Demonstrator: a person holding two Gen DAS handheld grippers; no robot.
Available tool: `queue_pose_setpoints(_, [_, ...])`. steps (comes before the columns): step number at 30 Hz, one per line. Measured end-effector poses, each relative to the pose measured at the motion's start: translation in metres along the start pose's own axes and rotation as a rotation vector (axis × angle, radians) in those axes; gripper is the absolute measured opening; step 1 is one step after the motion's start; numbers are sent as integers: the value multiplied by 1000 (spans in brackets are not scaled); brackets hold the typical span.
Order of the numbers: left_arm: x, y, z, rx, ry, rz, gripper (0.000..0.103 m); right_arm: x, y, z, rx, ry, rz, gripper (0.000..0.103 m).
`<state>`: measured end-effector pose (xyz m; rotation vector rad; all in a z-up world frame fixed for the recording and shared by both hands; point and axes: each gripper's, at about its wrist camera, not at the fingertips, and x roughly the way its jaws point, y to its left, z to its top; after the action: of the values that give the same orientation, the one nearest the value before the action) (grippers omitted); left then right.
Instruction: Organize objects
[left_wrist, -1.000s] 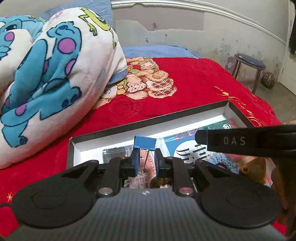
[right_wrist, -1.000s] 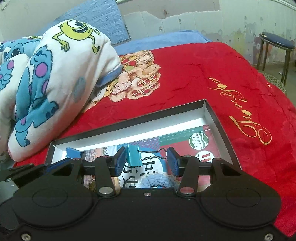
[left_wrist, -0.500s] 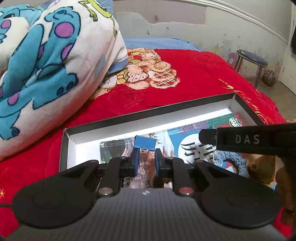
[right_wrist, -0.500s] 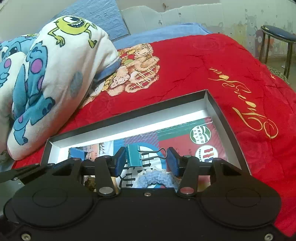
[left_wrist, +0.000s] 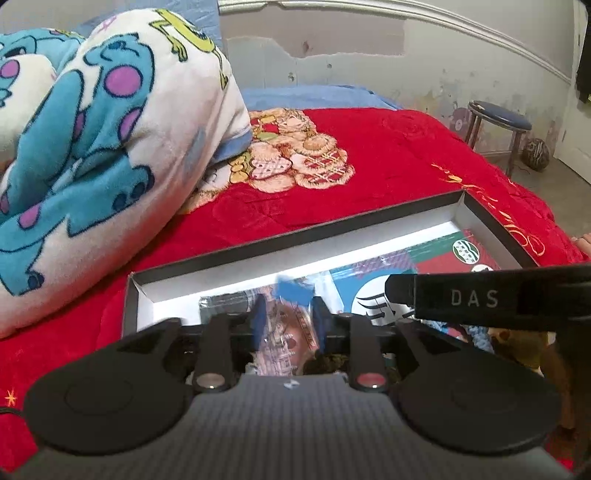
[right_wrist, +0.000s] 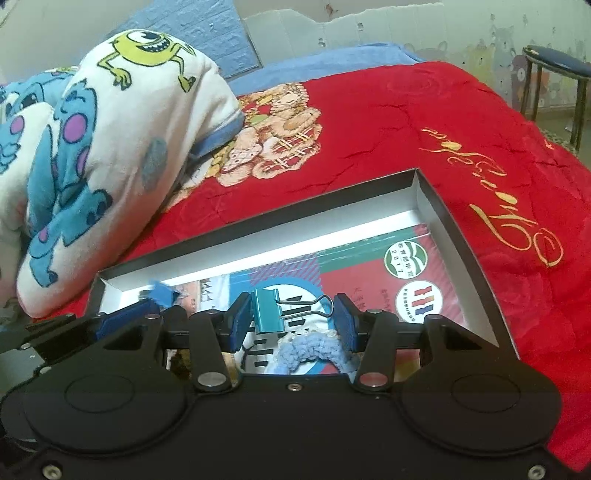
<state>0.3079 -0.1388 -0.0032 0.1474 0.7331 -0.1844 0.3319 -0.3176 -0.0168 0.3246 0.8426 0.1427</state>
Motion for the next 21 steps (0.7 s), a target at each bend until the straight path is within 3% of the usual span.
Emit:
queue_pose_setpoints(3, [-10,2,2,21,-26,-5,69,-2,-2,-1,28,-12,42,48])
queue_pose_setpoints(5, [-20,4,3,40,-45,14,84,-7,-1,-1,38,-24,58,48])
queue_pose_setpoints(9, [-51,11,10,69,-83,37,88,-35,6,5,28,-89,69,49])
queue_pose_setpoints(13, [-99,20,16,79,-141,57,92,-90,16,3,59,-189,77,63])
queue_pose_setpoints(16, [-148,22,19,79,-199,39,103,-136,26,-7,46,-241,61,71])
queue_pose_setpoints(21, [-227,15,6,81,-291,-7,103,-208,43,-30,-20,-304,-21,78])
